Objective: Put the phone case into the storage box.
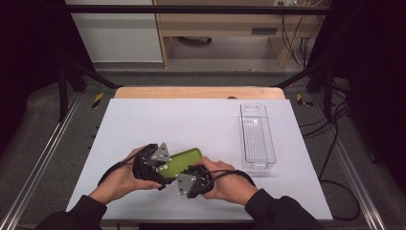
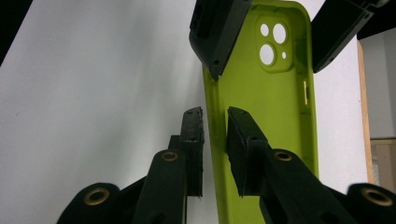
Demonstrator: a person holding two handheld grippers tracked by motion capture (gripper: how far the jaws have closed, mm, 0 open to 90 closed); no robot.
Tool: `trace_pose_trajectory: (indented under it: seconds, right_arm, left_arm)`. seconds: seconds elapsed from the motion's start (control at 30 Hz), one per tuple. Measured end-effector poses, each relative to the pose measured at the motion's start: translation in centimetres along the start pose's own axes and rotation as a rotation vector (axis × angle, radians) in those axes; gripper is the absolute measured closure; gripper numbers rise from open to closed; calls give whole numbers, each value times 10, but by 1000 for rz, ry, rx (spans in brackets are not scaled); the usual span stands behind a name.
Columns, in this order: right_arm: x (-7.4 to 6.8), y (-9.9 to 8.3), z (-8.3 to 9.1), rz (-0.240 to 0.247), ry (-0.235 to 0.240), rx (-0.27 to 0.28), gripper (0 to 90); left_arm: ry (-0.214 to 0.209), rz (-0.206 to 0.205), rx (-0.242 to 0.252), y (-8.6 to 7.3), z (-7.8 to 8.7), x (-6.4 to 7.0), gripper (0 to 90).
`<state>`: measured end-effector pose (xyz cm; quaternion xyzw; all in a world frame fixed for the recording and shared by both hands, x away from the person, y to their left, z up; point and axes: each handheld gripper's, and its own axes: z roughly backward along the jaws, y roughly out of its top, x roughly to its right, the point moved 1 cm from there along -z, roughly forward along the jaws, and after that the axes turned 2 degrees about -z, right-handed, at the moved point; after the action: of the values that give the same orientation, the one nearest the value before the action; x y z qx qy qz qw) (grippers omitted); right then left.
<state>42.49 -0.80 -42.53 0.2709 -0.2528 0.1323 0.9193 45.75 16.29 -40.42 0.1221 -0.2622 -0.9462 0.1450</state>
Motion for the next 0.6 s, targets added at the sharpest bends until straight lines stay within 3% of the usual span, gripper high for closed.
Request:
trace_pose_trajectory:
  seconds: [0.6]
  right_arm:
    - [-1, 0, -1, 17, 8, -17, 819]
  left_arm:
    - [-10, -11, 2, 1, -1, 2, 160]
